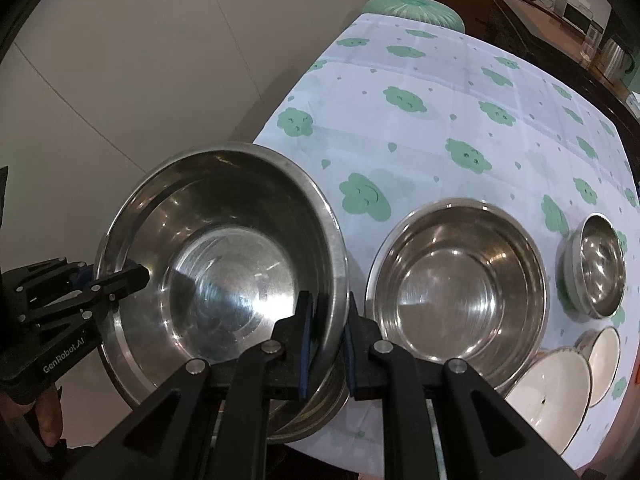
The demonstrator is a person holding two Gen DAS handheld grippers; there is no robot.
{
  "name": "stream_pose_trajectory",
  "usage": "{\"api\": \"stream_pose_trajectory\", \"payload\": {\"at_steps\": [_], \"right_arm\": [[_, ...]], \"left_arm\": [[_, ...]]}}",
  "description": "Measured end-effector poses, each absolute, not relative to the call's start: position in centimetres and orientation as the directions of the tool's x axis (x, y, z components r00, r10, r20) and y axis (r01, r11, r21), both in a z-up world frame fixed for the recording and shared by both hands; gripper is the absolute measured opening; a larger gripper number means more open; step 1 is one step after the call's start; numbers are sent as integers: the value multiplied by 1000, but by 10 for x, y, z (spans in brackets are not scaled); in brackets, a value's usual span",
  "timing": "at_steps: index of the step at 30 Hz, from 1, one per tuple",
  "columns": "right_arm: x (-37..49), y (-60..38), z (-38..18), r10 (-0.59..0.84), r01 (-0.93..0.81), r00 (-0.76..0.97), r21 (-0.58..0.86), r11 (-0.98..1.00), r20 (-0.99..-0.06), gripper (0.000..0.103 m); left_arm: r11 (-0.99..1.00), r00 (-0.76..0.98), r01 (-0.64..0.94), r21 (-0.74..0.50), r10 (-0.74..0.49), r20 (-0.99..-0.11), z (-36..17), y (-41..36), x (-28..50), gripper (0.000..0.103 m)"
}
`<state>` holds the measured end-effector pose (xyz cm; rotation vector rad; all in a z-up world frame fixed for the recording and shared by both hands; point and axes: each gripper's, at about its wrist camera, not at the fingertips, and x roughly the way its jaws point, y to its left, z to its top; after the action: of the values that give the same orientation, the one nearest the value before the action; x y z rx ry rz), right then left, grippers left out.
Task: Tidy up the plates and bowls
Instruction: 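Lift the steel bowl with both grippers and carry it across the table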
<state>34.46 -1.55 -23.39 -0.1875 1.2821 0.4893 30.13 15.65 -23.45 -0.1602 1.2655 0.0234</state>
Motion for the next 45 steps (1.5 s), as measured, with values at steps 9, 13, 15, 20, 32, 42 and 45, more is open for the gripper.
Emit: {"api": "stream_pose_trajectory", "payload": {"at_steps": [9, 13, 15, 20, 32, 42, 45], "right_arm": [[326, -19, -240, 232, -428, 192, 131, 894, -953, 15], [318, -23, -242, 226, -418, 192, 128, 899, -955, 15], [315, -25, -244, 221, -412, 191, 126, 902, -956, 15], [308, -28, -247, 212, -404, 185, 123, 907, -960, 15], [302, -30, -258, 199, -384, 178, 118, 916, -964, 15], [304, -32, -266, 189, -380, 173, 112, 918, -967, 15], [304, -32, -268, 190, -382, 168, 113, 917, -967, 15]], "left_arm": [[991, 284, -79, -110, -83, -955, -240, 154, 287, 15], [992, 278, -62, -109, -88, -956, -243, 150, 283, 15], [993, 273, -56, -108, -89, -958, -245, 148, 281, 15], [994, 262, -45, -103, -88, -961, -251, 145, 277, 15], [995, 237, -23, -95, -87, -968, -263, 139, 275, 15], [995, 211, -15, -95, -90, -973, -276, 135, 277, 15], [995, 204, -16, -94, -89, -975, -279, 134, 278, 15]]}}
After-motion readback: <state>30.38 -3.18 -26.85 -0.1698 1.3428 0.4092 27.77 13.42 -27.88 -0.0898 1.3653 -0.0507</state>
